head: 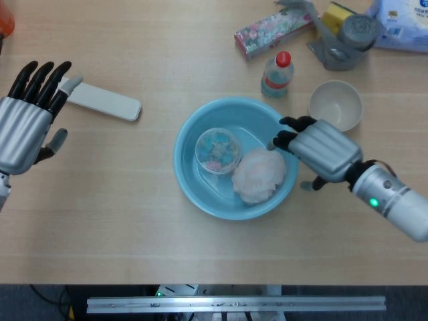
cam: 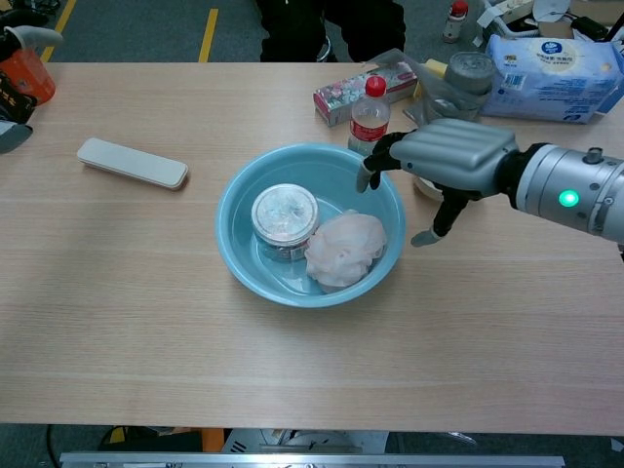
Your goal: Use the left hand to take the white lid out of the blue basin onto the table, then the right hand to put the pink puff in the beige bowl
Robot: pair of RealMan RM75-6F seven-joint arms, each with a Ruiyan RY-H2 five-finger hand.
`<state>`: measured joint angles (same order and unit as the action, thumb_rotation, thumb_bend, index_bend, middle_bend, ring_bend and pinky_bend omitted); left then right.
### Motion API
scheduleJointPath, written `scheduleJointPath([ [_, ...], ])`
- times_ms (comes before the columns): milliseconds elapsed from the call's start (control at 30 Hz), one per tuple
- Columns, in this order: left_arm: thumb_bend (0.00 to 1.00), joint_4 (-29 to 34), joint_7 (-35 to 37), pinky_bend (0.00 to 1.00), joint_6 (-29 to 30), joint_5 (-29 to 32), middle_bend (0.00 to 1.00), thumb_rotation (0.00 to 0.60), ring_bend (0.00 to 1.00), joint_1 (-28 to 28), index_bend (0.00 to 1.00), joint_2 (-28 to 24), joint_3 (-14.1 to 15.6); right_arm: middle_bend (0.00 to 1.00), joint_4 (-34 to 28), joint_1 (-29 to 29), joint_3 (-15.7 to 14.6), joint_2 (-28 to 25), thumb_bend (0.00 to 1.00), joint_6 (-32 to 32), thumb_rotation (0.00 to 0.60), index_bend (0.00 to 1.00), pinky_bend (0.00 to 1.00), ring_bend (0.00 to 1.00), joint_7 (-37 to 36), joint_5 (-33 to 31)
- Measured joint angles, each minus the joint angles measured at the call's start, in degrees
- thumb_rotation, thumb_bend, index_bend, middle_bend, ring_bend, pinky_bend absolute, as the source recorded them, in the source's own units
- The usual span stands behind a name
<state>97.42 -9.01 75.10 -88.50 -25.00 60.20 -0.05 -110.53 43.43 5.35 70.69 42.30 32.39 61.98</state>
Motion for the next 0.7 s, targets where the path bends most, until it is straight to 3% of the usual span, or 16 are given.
scheduleJointPath([
  [367, 0.36, 0.6, 1.4, 0.07, 1.3, -1.1, 0.01, 0.600, 0.00, 2.4, 0.08, -1.6, 0.4, 0.32, 5.3, 6.3, -2.8, 11.1, 0.11, 4.9, 0.600, 0.28, 0.22, 0.11, 10.5, -8.6],
  [700, 0.36, 0.6, 3.8, 0.07, 1.5, -2.5, 0.01, 0.600, 0.00, 3.4, 0.08, -2.9, 0.6, 0.32, 6.8, 8.6, -4.5, 14.5, 0.13, 7.5, 0.600, 0.32, 0.23, 0.11, 12.7, -11.6],
])
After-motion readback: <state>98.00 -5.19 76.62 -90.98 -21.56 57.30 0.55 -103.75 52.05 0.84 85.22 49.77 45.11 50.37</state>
